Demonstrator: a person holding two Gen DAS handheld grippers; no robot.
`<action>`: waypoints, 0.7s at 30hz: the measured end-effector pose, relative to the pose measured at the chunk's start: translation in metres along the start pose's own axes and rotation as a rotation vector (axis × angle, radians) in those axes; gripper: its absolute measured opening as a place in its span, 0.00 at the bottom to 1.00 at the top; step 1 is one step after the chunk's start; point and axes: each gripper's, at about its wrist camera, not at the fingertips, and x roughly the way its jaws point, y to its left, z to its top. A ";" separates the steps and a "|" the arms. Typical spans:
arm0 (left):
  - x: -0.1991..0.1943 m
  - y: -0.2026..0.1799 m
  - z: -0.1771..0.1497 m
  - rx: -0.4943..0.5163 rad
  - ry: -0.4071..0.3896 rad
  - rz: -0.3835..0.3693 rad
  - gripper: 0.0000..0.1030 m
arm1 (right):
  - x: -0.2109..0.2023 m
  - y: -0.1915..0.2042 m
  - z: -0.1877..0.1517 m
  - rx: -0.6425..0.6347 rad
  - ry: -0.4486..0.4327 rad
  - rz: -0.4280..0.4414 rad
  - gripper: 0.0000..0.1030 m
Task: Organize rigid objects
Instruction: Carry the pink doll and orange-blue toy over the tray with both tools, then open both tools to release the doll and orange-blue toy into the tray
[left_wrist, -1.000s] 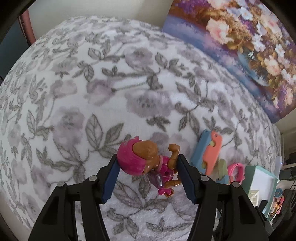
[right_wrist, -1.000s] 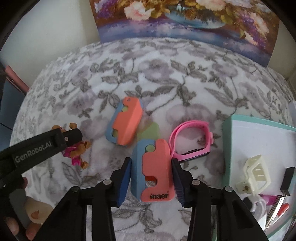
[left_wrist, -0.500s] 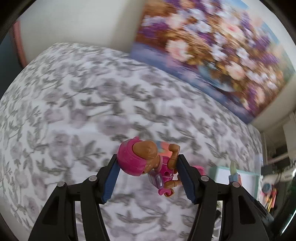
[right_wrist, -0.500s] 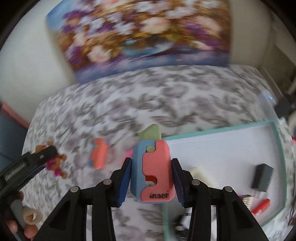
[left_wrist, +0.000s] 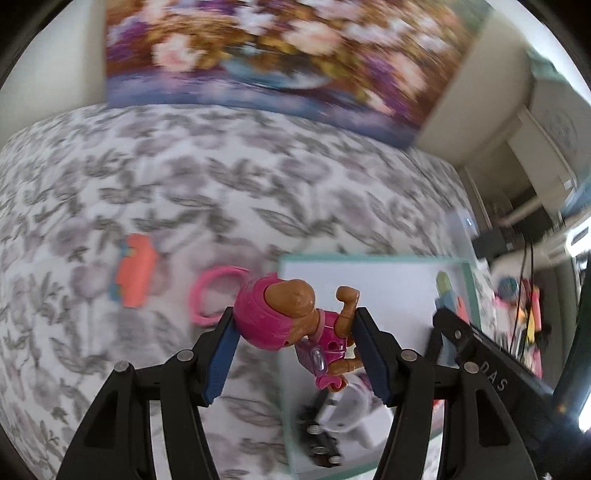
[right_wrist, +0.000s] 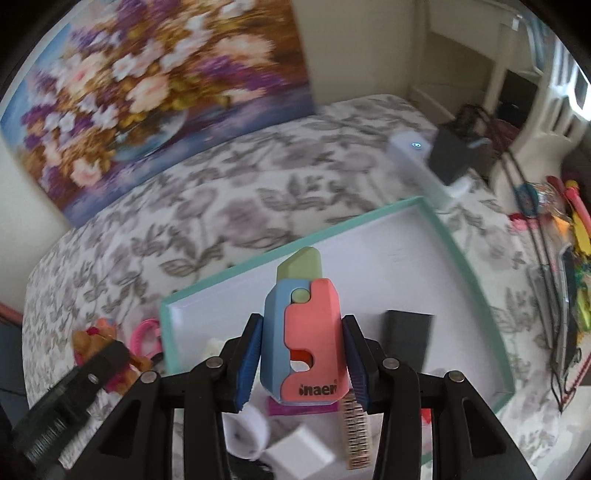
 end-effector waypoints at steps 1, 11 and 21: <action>0.003 -0.006 -0.001 0.011 0.006 -0.001 0.62 | -0.001 -0.004 0.000 0.007 -0.001 -0.002 0.44; 0.020 -0.027 -0.009 0.031 0.061 -0.014 0.62 | 0.010 -0.016 -0.003 0.027 0.047 0.005 0.44; 0.028 -0.024 -0.011 0.019 0.089 -0.004 0.62 | 0.015 -0.017 -0.006 0.025 0.088 -0.014 0.44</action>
